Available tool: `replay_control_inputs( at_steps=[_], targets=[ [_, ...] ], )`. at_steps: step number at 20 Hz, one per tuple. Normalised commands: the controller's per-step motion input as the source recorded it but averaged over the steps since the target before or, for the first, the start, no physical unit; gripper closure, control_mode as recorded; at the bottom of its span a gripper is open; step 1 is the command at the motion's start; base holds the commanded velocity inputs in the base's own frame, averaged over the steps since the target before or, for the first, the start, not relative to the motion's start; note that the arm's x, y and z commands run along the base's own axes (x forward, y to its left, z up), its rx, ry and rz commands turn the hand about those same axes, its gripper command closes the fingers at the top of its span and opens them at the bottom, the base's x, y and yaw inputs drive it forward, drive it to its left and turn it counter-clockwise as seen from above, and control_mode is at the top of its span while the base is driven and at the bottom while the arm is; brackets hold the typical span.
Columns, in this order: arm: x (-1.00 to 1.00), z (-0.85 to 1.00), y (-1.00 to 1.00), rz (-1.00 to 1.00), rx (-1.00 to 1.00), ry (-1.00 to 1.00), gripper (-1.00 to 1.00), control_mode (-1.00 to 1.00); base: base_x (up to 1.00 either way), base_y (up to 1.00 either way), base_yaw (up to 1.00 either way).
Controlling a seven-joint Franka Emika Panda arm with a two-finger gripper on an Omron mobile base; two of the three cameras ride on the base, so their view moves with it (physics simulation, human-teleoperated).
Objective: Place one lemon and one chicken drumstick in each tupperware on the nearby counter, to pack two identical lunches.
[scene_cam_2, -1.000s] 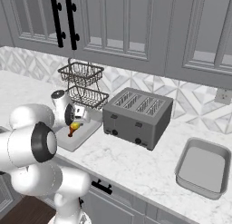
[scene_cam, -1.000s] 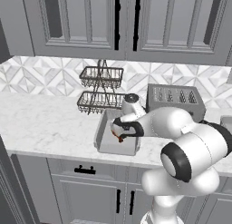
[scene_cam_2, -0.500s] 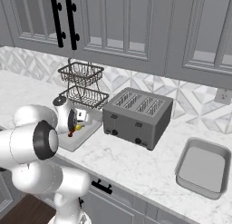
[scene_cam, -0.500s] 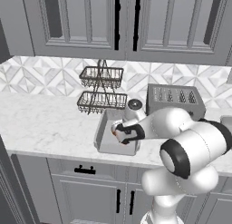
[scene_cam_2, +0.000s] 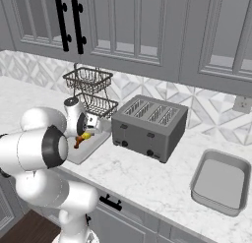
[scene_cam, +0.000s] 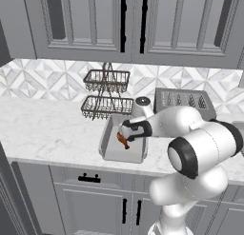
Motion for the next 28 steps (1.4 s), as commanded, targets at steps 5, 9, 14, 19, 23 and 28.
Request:
replay_control_inputs(
  at_steps=[5,9,14,19,23,28],
  targets=[
    [0.00,0.00,0.00,0.00,0.00,0.00,-1.00,-1.00,0.00,0.00,0.00],
    [0.00,0.00,0.00,0.00,0.00,0.00,-1.00,-1.00,0.00,0.00,0.00],
    [0.00,0.01,0.00,0.00,0.00,0.05,-1.00,-1.00,0.00,0.00,0.00],
    [-0.19,0.73,0.00,0.01,0.00,0.07,-1.00,-1.00,0.00,0.00,0.00],
    [-0.92,0.88,-0.17,0.06,0.00,0.01,-1.00,-1.00,0.00,0.00,0.00],
    [-1.00,0.24,-0.15,0.09,0.00,0.19,-1.00,-1.00,0.00,0.00,0.00]
  ],
)
